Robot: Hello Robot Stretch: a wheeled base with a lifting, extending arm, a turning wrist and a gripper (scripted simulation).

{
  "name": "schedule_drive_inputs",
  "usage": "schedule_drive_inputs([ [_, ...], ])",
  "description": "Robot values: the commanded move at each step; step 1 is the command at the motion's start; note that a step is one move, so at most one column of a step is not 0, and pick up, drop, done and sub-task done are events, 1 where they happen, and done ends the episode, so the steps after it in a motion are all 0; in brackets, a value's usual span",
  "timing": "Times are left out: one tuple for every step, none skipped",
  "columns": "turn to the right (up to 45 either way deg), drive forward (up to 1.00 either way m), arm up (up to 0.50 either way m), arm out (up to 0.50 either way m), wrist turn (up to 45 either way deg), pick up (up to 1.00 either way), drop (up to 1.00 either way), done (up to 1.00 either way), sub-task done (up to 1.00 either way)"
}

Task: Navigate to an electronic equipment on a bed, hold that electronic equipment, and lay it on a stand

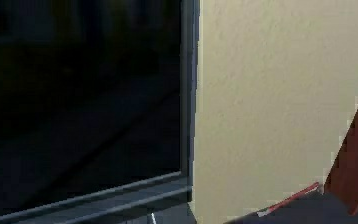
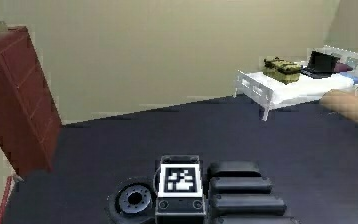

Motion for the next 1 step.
schedule_drive_inputs([
  [-45.0, 0.0, 0.0, 0.0, 0.0, 0.0, 0.0, 0.0, 0.0],
])
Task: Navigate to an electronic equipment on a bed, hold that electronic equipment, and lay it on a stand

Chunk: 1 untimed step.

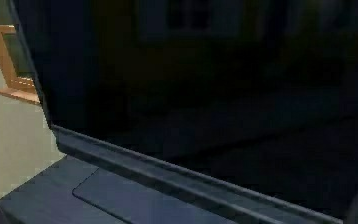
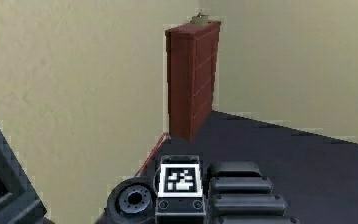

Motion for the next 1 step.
schedule_drive_inputs([
  [-45.0, 0.0, 0.0, 0.0, 0.0, 0.0, 0.0, 0.0, 0.0],
])
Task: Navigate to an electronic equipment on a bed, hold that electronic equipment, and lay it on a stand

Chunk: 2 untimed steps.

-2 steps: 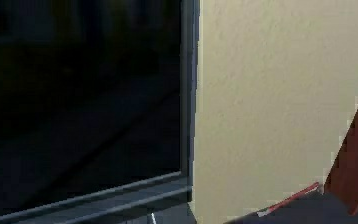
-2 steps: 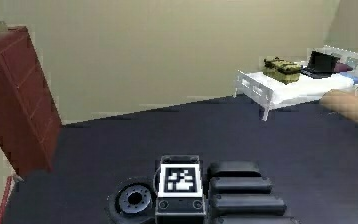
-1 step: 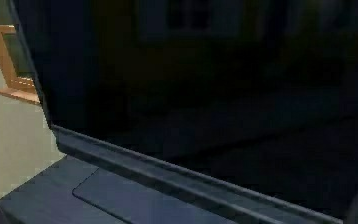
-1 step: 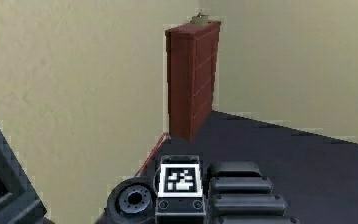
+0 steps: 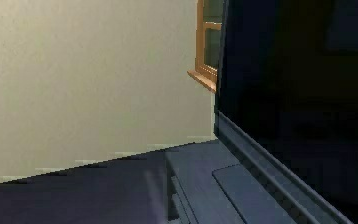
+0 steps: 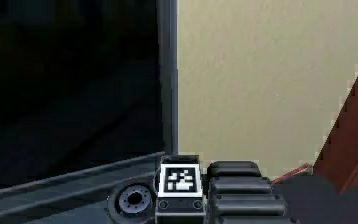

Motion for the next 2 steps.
schedule_drive_inputs([
  [-15.0, 0.0, 0.0, 0.0, 0.0, 0.0, 0.0, 0.0, 0.0],
  [0.0, 0.4, 0.0, 0.0, 0.0, 0.0, 0.0, 0.0, 0.0],
])
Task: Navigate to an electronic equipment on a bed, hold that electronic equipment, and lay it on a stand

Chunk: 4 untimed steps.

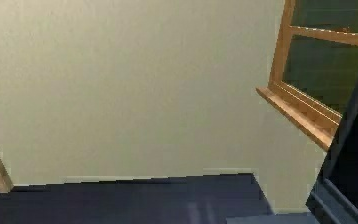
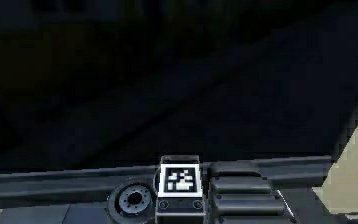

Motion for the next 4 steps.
schedule_drive_inputs([
  [45.0, 0.0, 0.0, 0.0, 0.0, 0.0, 0.0, 0.0, 0.0],
  [45.0, 0.0, 0.0, 0.0, 0.0, 0.0, 0.0, 0.0, 0.0],
  [45.0, 0.0, 0.0, 0.0, 0.0, 0.0, 0.0, 0.0, 0.0],
  [39.0, 0.0, 0.0, 0.0, 0.0, 0.0, 0.0, 0.0, 0.0],
])
